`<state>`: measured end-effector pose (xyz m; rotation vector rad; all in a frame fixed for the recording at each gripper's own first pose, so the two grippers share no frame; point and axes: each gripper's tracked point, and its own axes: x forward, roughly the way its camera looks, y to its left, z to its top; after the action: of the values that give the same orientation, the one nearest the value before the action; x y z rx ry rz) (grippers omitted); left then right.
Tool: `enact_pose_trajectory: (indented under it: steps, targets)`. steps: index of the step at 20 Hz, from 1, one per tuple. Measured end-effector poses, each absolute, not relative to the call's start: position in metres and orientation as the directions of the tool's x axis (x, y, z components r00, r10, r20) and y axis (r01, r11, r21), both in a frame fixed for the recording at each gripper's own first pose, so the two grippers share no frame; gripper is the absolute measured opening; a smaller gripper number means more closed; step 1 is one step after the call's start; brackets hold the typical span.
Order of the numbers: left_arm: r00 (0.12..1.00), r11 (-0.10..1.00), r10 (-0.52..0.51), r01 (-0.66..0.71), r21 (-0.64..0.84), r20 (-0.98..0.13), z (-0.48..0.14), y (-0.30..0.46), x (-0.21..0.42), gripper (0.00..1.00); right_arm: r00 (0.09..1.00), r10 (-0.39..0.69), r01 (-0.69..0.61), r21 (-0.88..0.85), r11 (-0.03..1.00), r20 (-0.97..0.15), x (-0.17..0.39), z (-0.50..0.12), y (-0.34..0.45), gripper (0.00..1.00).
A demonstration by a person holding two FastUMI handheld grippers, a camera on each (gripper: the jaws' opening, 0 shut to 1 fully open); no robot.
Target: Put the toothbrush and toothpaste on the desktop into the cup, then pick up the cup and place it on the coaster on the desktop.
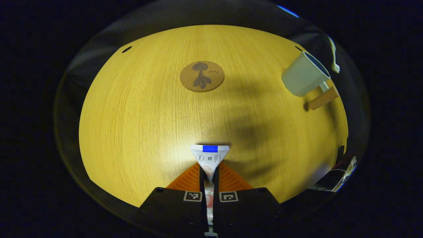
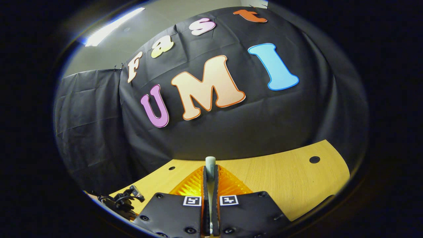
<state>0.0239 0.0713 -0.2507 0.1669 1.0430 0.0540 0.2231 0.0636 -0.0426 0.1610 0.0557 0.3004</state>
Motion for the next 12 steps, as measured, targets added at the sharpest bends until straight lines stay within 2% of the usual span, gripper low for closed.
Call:
enact_pose_trajectory:
  steps: [2,6,12]
  targets:
    - [0.535,0.997,0.064,-0.001,0.075,-0.843,-0.248,0.066,0.025,0.04,0.957,0.288,-0.278,0.171,0.945,-0.037,0.230,-0.055,0.062,0.06]
    - [0.674,0.997,0.008,-0.059,-0.043,-0.738,-0.213,0.061,0.036,0.04,0.960,0.274,-0.256,0.222,0.941,-0.055,0.240,-0.083,0.056,0.06]
    - [0.787,0.995,-0.008,-0.058,-0.087,-0.618,-0.165,0.055,0.068,0.04,0.960,0.268,-0.244,0.239,0.940,-0.076,0.241,-0.111,0.047,0.06]
